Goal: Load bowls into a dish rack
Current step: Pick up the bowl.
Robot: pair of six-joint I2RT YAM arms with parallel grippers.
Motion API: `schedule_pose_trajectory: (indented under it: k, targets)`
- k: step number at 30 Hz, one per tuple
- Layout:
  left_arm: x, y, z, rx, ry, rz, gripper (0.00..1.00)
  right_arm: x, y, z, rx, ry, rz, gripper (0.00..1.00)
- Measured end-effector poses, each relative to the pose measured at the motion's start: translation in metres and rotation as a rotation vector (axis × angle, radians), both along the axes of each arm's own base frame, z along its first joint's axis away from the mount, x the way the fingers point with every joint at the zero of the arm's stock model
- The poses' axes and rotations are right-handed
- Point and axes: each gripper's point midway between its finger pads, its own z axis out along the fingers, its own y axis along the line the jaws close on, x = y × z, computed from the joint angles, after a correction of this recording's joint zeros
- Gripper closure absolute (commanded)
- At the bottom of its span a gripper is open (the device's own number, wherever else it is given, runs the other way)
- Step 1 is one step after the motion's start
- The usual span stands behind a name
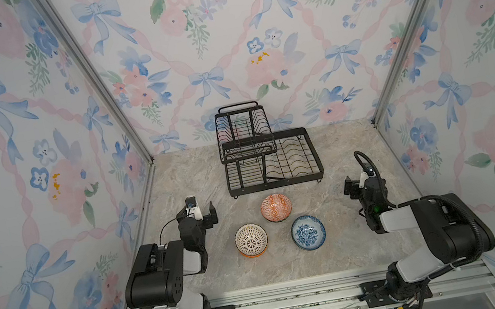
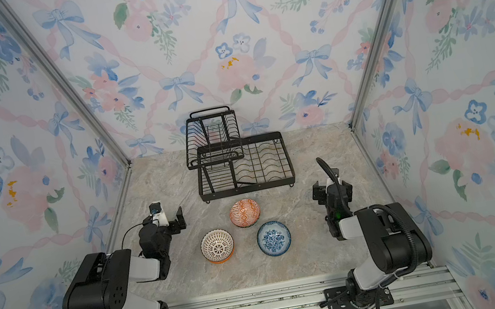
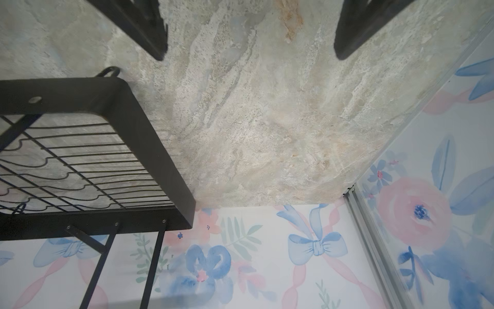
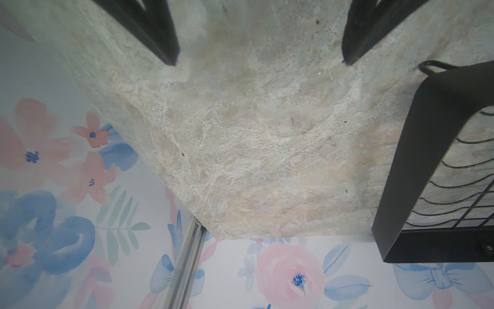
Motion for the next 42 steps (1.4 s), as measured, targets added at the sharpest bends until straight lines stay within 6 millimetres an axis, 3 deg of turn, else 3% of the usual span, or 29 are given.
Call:
schedule_pose_trajectory:
  k: [30, 32, 37, 40, 42]
  targets:
    - [0.002, 0.004, 0.001, 0.003, 0.010, 0.018, 0.02, 0.003, 0.003, 0.004, -0.005, -0.004, 0.005, 0.03]
    - [0.004, 0.007, 0.008, 0.009, 0.019, 0.058, 0.02, 0.002, 0.006, 0.006, -0.016, -0.007, 0.008, 0.03]
    - [-0.006, 0.013, 0.060, -0.004, -0.060, 0.155, 0.02, -0.003, 0.014, 0.010, -0.053, -0.038, 0.015, 0.03]
    - [-0.018, 0.018, 0.070, -0.024, -0.052, 0.199, 0.02, -0.003, 0.010, 0.010, -0.075, -0.013, -0.011, 0.03]
    - [-0.023, 0.018, 0.072, -0.040, -0.025, 0.211, 0.02, 0.004, 0.011, 0.022, -0.097, 0.029, -0.027, 0.03]
